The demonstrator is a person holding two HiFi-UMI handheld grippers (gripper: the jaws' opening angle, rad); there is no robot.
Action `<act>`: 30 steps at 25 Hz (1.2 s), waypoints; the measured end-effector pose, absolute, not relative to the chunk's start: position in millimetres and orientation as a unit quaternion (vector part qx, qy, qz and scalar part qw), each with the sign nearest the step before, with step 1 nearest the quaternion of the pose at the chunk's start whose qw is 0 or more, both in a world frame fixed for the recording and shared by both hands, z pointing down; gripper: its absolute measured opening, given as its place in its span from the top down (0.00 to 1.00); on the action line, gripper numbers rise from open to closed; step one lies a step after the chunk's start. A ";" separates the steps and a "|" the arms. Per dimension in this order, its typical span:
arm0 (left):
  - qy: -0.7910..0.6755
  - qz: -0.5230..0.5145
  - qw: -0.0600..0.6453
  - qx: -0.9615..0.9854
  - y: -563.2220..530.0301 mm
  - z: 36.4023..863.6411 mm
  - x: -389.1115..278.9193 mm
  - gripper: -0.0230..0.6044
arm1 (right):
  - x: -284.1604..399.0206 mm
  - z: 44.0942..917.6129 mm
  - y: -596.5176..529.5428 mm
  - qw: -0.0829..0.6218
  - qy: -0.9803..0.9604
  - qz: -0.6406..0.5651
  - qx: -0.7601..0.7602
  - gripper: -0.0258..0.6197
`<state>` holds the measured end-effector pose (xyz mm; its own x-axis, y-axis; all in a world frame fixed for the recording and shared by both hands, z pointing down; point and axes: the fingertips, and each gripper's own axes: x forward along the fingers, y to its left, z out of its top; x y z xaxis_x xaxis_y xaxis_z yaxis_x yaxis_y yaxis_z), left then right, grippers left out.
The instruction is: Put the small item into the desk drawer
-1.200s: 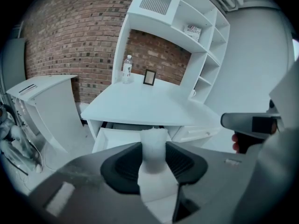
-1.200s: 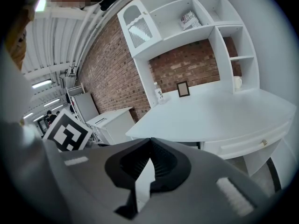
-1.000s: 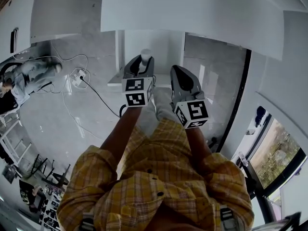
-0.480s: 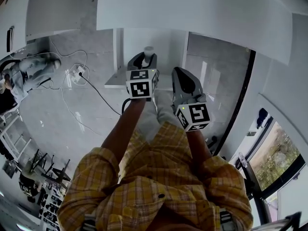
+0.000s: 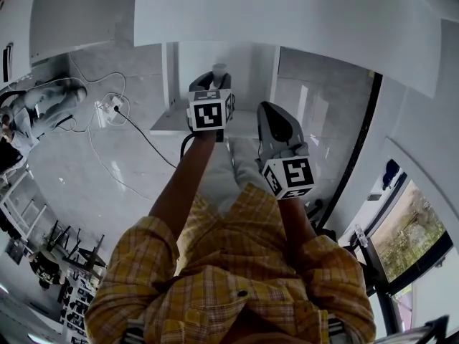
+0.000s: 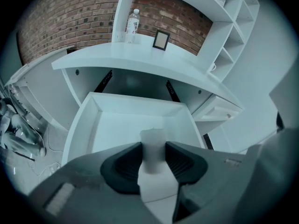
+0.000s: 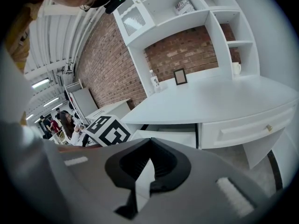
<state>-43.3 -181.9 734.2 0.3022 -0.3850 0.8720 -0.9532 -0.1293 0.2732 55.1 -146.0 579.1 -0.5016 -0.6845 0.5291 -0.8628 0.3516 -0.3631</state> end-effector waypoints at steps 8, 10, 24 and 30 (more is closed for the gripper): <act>-0.492 0.324 0.468 0.659 -184.6 761.4 -44.8 0.69 | 55.9 589.9 -145.3 0.147 -0.804 0.318 0.481 0.96; -0.492 0.326 0.472 0.655 -187.4 763.3 -43.5 0.69 | 57.3 590.4 -145.4 0.147 -0.803 0.320 0.482 0.96; -0.473 0.369 0.482 0.639 -184.4 805.3 -40.2 0.69 | 66.7 602.0 -146.9 0.155 -0.794 0.330 0.487 0.96; -0.470 0.372 0.481 0.639 -185.6 810.6 -38.6 0.69 | 69.1 603.8 -144.0 0.155 -0.789 0.333 0.492 0.96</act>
<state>-38.6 -185.6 810.6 0.2803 -0.2436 0.9285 -0.9596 -0.0947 0.2648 69.1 -144.0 603.8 -0.4686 -0.6727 0.5725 -0.8795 0.2944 -0.3739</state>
